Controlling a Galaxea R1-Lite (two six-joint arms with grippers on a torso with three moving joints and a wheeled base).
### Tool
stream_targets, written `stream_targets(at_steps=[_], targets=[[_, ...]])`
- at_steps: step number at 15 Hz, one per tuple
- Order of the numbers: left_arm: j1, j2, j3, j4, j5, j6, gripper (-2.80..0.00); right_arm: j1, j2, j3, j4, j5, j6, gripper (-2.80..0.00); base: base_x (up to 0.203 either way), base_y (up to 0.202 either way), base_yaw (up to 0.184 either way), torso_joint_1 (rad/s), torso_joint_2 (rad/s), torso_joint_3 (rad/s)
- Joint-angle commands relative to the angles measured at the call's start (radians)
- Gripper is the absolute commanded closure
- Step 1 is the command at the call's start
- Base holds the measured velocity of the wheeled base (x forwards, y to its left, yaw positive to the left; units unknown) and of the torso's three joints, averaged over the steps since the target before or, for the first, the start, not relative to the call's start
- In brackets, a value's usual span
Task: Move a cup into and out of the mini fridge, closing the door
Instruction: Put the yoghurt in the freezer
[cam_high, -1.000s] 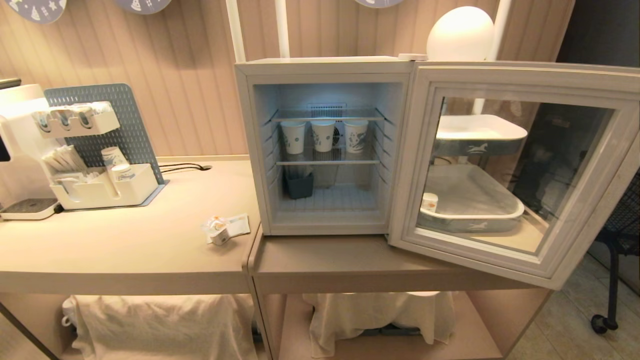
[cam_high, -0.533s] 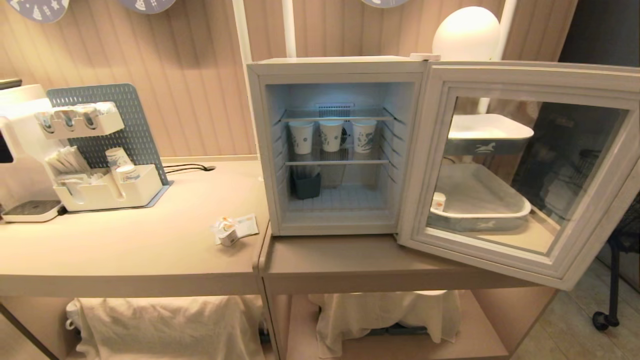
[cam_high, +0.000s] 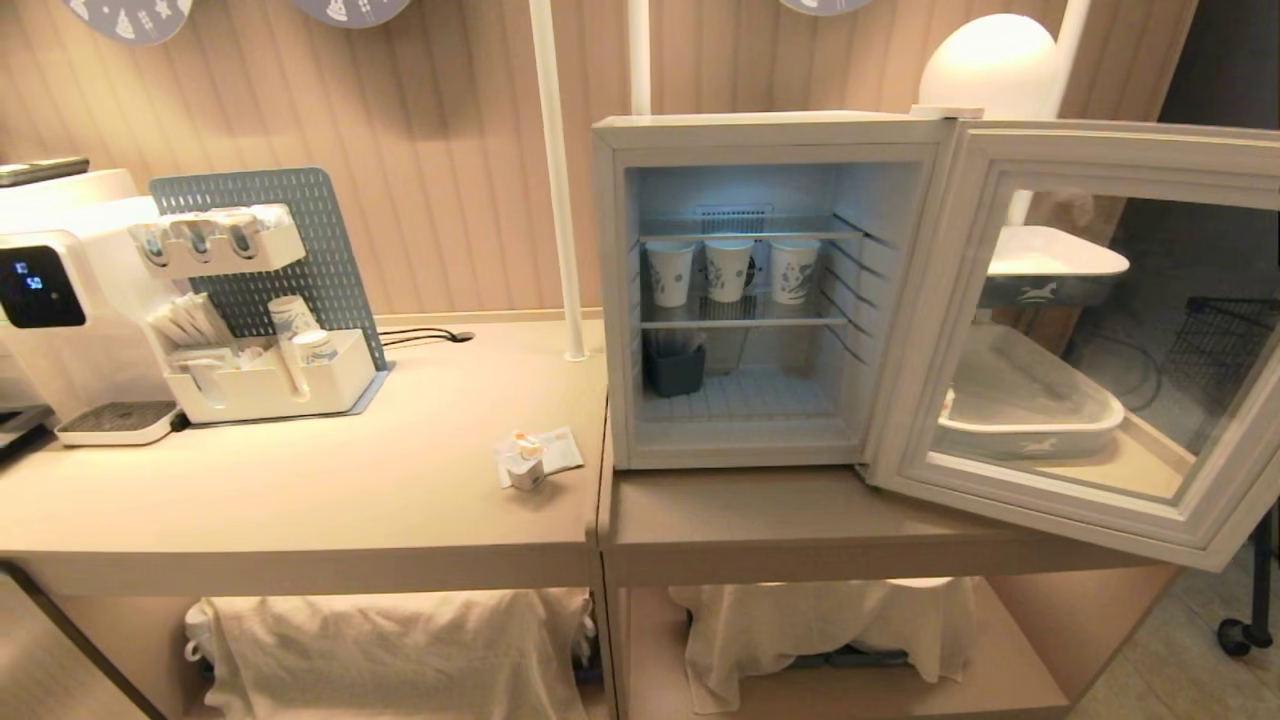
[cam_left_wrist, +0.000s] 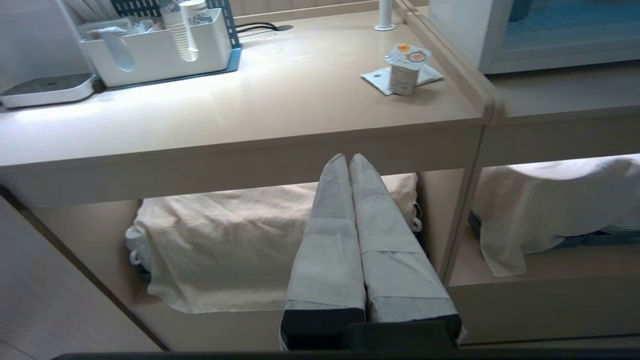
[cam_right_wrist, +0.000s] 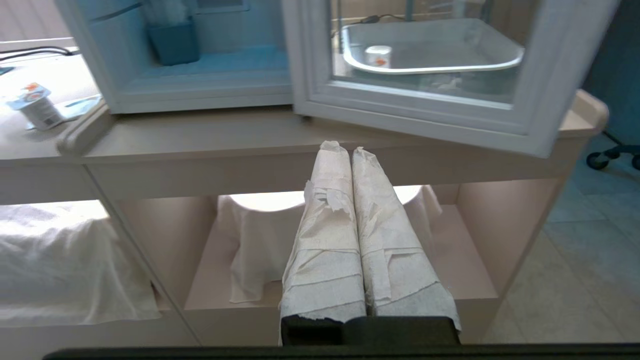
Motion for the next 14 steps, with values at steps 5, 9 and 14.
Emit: stream_targets(at_steps=[5,9,14], targets=[[0.0,-0.002,0.0,-0.003,0.005,-0.032,0.0,0.0,0.001,0.0,0.0,0.0,0.0,0.0,0.0,0.193,0.0,0.004,0.0,0.003],[0.0,-0.002,0.0,-0.003,0.006,-0.032,0.0,0.0,0.001,0.0,0.0,0.001,0.0,0.0,0.0,0.192,0.0,0.003,0.0,0.001],[0.0,-0.002,0.0,-0.001,0.008,-0.035,0.0,0.0,0.001,0.0,0.0,0.0,0.0,0.0,0.0,0.19,0.001,0.001,0.0,0.003]])
